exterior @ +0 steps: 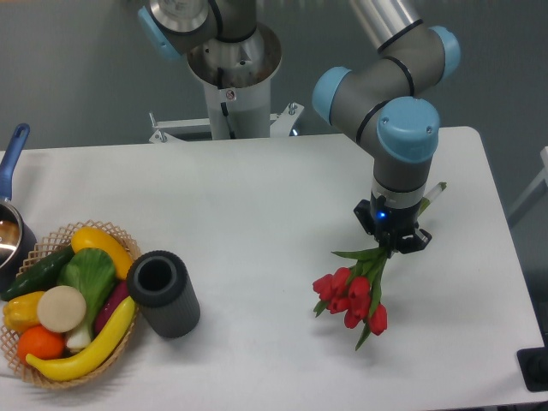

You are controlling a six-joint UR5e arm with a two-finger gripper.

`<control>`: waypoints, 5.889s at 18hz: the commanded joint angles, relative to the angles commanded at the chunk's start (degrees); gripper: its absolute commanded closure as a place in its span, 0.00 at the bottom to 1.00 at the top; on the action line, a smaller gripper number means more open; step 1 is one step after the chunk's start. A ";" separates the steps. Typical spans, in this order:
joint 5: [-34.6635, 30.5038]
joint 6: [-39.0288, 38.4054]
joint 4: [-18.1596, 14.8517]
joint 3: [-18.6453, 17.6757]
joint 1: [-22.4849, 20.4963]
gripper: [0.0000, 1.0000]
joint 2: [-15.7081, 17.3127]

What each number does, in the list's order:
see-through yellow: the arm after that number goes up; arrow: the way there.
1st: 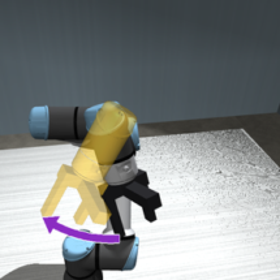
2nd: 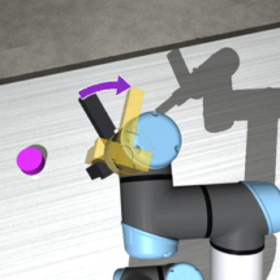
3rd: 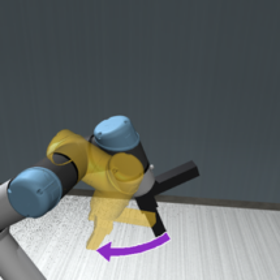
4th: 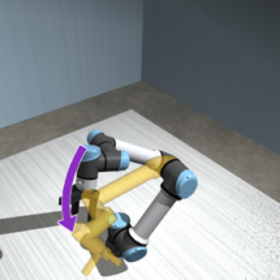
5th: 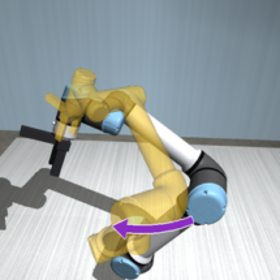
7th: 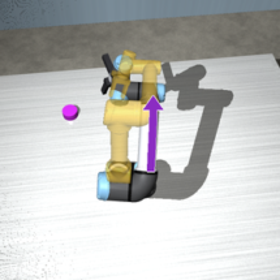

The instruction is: Insert the flowers into the vase

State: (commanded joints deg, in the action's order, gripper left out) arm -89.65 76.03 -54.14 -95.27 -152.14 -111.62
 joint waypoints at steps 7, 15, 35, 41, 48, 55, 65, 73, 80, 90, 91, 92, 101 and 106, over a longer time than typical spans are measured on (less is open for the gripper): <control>0.09 0.09 -0.44 0.09 -0.09 0.97 0.79; 7.71 0.70 -0.62 0.26 -0.70 0.98 3.25; 46.73 -9.93 4.04 -1.23 -6.06 0.99 10.55; 63.43 -13.53 4.04 -2.55 -6.33 0.96 10.28; 71.01 -15.64 4.04 -2.55 -3.52 0.96 10.64; 79.78 -20.21 4.13 -1.32 -0.35 0.96 10.20; 83.67 -20.13 5.54 1.31 3.24 0.96 6.77; 83.85 -20.04 5.63 1.23 5.71 0.95 5.01; 83.76 -19.60 6.41 0.79 7.38 0.95 3.78; 82.97 -19.34 9.58 -0.70 10.02 0.95 2.02; 82.97 -18.99 9.76 -0.88 10.02 0.95 2.02; 82.97 -18.81 9.93 -1.14 10.11 0.94 2.02; 82.79 -15.04 10.72 -4.39 10.37 0.93 2.02; 82.79 -11.79 10.72 -6.85 10.37 0.91 2.11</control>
State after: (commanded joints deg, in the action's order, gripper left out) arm -6.86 64.24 -43.42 -102.12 -141.77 -109.51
